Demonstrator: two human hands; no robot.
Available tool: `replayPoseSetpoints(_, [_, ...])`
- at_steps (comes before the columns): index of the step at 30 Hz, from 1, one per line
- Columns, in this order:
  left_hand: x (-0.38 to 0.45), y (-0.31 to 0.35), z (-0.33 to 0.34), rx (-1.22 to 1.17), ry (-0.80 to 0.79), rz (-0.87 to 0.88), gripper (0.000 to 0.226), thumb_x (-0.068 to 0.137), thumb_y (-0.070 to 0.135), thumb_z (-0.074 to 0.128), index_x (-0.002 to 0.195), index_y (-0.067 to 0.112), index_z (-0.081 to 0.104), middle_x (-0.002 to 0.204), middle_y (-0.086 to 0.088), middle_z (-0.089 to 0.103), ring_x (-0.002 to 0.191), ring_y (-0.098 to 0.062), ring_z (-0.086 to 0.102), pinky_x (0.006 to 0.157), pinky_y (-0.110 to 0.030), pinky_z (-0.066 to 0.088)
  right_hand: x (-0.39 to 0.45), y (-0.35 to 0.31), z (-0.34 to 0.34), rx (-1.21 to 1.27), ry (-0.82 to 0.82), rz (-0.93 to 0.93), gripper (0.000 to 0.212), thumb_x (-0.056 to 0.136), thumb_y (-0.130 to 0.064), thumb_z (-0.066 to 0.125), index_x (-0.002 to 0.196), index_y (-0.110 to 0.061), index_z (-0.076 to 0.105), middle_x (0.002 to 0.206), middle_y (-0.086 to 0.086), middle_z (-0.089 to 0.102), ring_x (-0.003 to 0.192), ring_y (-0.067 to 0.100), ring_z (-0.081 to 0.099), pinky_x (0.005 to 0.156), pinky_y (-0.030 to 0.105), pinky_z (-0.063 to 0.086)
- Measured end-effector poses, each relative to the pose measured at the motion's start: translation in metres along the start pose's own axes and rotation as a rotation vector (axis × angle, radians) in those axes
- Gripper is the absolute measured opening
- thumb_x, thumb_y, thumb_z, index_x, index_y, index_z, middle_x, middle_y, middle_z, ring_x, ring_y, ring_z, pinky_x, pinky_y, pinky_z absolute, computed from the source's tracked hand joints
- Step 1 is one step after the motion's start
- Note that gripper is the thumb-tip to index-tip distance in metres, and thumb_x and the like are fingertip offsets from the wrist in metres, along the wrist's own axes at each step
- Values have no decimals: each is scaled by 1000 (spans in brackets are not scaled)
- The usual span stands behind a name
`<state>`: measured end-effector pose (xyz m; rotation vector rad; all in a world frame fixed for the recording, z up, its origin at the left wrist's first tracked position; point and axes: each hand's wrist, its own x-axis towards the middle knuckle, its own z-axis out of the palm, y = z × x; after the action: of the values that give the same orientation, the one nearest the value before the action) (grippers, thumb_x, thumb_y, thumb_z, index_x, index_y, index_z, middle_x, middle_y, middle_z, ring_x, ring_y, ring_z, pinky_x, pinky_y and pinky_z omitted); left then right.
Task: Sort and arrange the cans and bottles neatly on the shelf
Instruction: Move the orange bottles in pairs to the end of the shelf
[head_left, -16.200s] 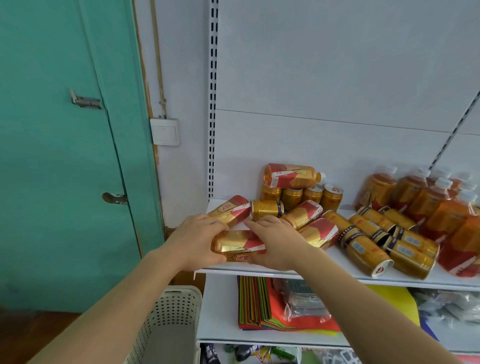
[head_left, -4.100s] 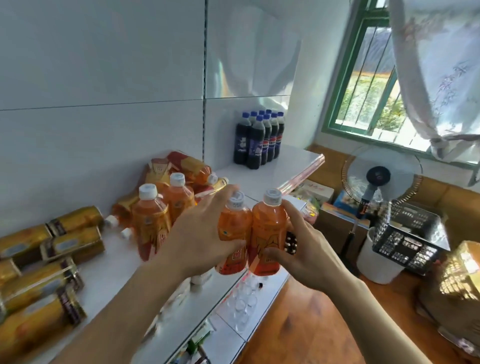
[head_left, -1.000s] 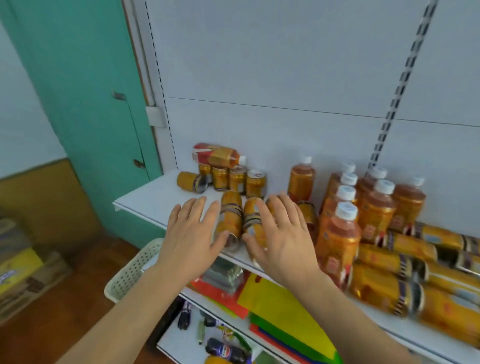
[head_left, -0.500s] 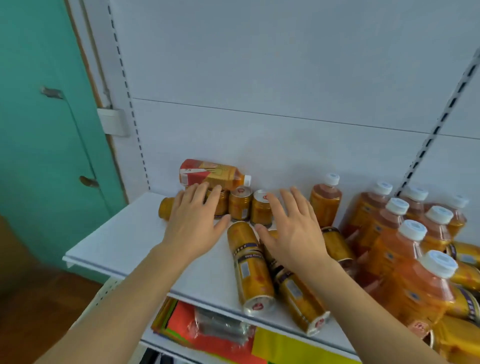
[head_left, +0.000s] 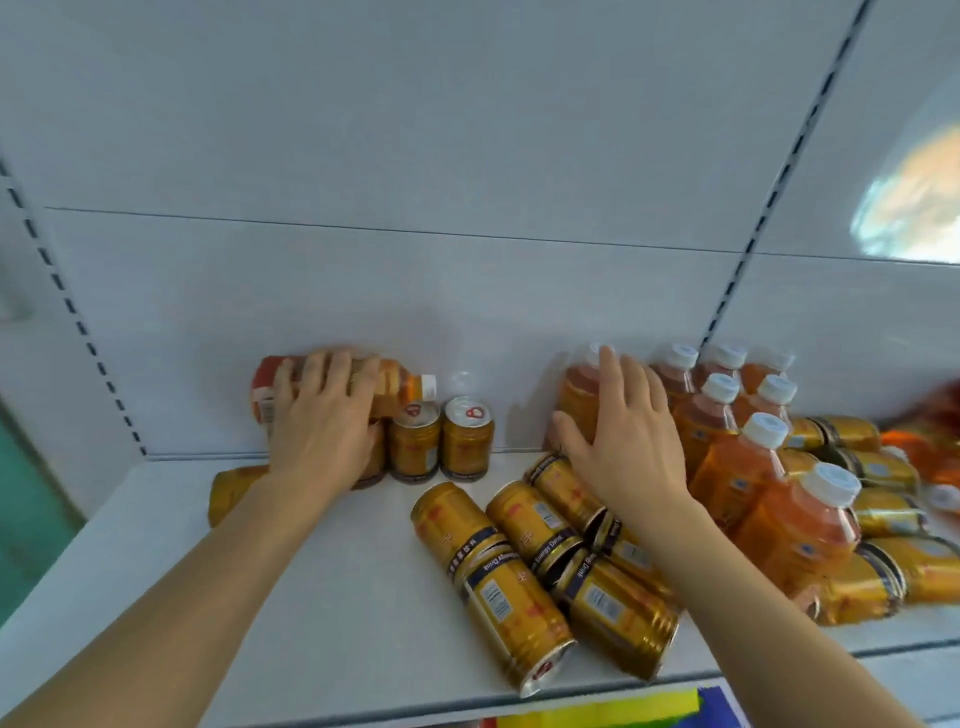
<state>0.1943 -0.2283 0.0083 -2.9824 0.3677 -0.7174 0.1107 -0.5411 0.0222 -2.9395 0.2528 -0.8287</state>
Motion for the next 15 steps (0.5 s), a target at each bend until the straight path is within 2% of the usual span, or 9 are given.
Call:
replayPoseSetpoints(2, [3, -2, 1, 21, 21, 9, 78, 85, 39, 79, 152, 21, 44, 150, -13, 50, 140, -39, 41, 112, -62, 34, 4, 2, -1, 52, -44, 107, 96, 101, -63, 54, 168, -12, 7, 166, 18, 37, 153, 40, 35, 119, 49, 41])
replayPoseSetpoints(5, [9, -7, -1, 9, 36, 38, 77, 77, 43, 86, 144, 20, 54, 141, -10, 58, 130, -39, 49, 102, -59, 39, 11, 7, 10, 115, -110, 201, 103, 98, -63, 59, 168, -12, 2, 158, 19, 47, 142, 42, 49, 106, 49, 51])
replayPoseSetpoints(7, [12, -11, -2, -14, 57, 66, 77, 74, 44, 89, 140, 20, 57, 136, -8, 61, 126, -38, 51, 101, -58, 40, 18, 12, 23, 124, -124, 226, 107, 96, -63, 62, 167, -11, 2, 144, 19, 59, 129, 41, 59, 95, 48, 56])
replayPoseSetpoints(10, [10, -13, -7, -52, 136, 88, 75, 78, 48, 86, 140, 21, 56, 135, -7, 62, 125, -37, 53, 106, -59, 39, 27, 16, 43, 86, -116, 224, 106, 94, -66, 63, 165, -13, 4, 111, 13, 71, 100, 37, 69, 72, 43, 58])
replayPoseSetpoints(13, [10, -13, -18, -157, 200, 65, 75, 81, 56, 81, 141, 21, 55, 134, -6, 65, 124, -36, 56, 107, -55, 41, 36, 15, 52, 90, -125, 269, 95, 93, -64, 65, 158, -14, 18, 99, 9, 70, 84, 33, 70, 60, 40, 56])
replayPoseSetpoints(15, [10, -9, -30, -270, 200, 27, 76, 81, 62, 79, 141, 22, 53, 133, -5, 66, 123, -33, 58, 106, -53, 45, 39, 15, 52, 123, -117, 285, 79, 92, -62, 68, 145, -14, 33, 95, 5, 69, 79, 28, 69, 59, 40, 58])
